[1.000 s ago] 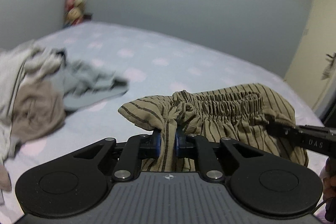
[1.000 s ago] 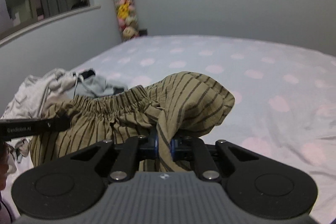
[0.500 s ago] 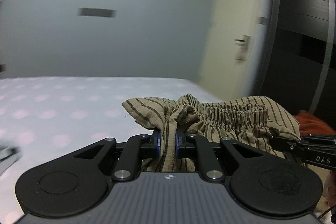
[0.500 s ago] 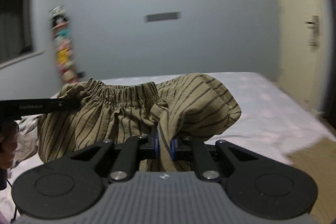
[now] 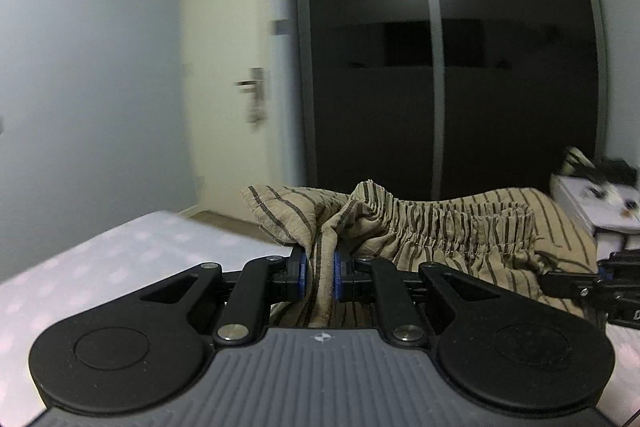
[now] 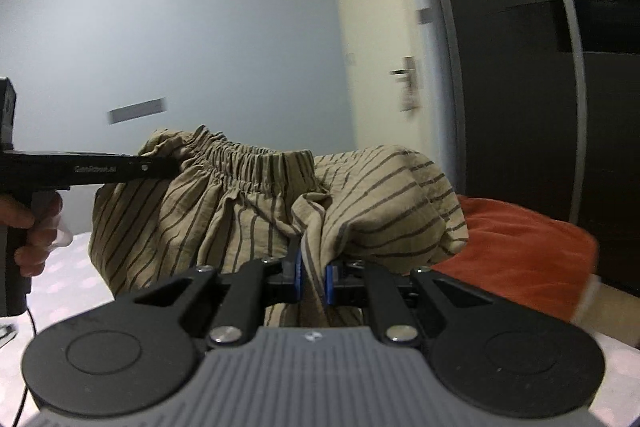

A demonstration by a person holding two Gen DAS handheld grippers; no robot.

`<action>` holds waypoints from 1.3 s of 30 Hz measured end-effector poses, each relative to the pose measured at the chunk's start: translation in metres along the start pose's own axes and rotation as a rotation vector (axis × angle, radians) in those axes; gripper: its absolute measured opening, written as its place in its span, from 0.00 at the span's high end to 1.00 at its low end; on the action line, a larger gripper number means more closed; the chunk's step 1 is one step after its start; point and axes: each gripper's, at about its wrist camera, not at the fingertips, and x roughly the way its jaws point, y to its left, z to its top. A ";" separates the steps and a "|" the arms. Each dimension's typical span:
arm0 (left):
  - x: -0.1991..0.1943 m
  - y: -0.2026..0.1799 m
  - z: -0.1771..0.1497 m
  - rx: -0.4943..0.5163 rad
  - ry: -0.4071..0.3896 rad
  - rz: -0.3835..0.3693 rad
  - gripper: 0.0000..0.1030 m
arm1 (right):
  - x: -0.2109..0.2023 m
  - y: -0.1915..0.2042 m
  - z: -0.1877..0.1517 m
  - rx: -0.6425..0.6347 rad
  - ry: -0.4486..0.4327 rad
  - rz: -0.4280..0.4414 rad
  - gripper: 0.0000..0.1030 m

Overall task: Fold clothes
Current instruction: 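Carry the folded pants with both grippers toward the rust-red blanket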

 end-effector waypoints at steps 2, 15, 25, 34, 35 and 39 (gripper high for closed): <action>0.029 -0.016 0.005 0.043 0.027 -0.056 0.90 | -0.002 -0.015 -0.002 0.017 0.008 -0.048 0.88; 0.164 -0.074 -0.050 0.224 0.259 -0.237 0.90 | 0.049 -0.087 -0.073 0.171 0.260 -0.236 0.88; 0.203 -0.040 -0.093 0.153 0.370 -0.258 0.89 | 0.102 -0.106 -0.114 0.203 0.365 -0.270 0.81; 0.207 -0.030 -0.099 0.086 0.376 -0.245 0.77 | 0.106 -0.112 -0.112 0.196 0.385 -0.260 0.78; 0.204 -0.030 -0.096 0.082 0.370 -0.242 0.75 | 0.106 -0.112 -0.112 0.195 0.387 -0.258 0.76; 0.182 -0.026 -0.084 0.097 0.321 -0.186 0.62 | 0.099 -0.112 -0.105 0.181 0.385 -0.263 0.50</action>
